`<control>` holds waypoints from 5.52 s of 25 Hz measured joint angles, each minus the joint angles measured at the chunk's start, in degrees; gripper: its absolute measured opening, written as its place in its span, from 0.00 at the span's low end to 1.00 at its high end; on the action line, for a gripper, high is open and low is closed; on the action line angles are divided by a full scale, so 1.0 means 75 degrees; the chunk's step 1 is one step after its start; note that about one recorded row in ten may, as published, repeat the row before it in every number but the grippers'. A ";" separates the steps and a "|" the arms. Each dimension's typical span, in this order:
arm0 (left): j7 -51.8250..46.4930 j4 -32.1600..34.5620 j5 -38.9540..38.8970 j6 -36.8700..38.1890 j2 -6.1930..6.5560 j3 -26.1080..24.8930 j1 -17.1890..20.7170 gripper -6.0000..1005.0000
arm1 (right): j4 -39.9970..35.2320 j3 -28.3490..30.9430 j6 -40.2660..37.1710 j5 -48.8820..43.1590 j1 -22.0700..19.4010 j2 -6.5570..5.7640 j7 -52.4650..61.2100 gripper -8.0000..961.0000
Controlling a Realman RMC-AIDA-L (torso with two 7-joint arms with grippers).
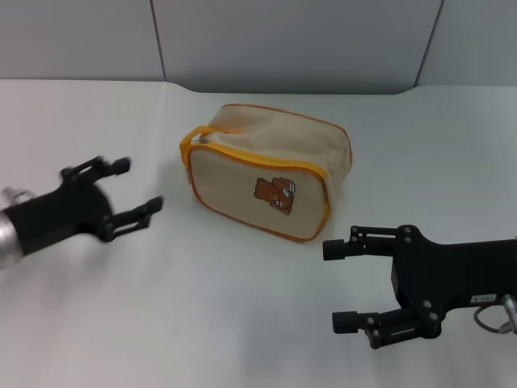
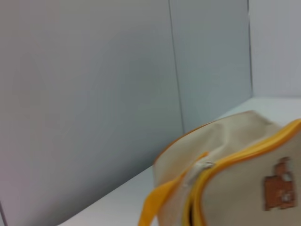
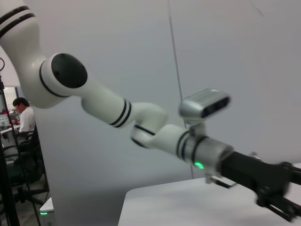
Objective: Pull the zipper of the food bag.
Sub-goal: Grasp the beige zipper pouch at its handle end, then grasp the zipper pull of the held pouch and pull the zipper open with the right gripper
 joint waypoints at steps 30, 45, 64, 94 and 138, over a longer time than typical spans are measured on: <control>0.0337 -0.1735 -0.0077 -0.2282 -0.0037 0.0385 -0.1491 0.49 | -0.0023 0.0029 0.0058 -0.0013 -0.0203 0.0057 -0.0070 0.88; 0.0510 -0.1773 -0.0749 -0.1648 -0.0034 0.0384 -0.1162 0.21 | -0.0045 0.0045 0.0067 0.0043 -0.0202 0.0057 -0.0088 0.88; 0.0370 -0.0144 -0.1622 0.0409 -0.0013 0.1426 -0.0696 0.09 | 0.1671 0.2777 0.0559 0.3016 -0.0879 0.0477 -0.4161 0.88; -0.0884 0.2058 -0.1874 0.1110 -0.0066 0.3300 -0.0813 0.08 | 0.6670 0.4238 0.2830 0.2563 0.0628 0.0513 -1.5254 0.88; -0.0902 0.2018 -0.2086 0.1040 -0.0053 0.3311 -0.0724 0.07 | 0.7136 0.4905 0.3336 0.2177 0.0677 0.0514 -1.5256 0.01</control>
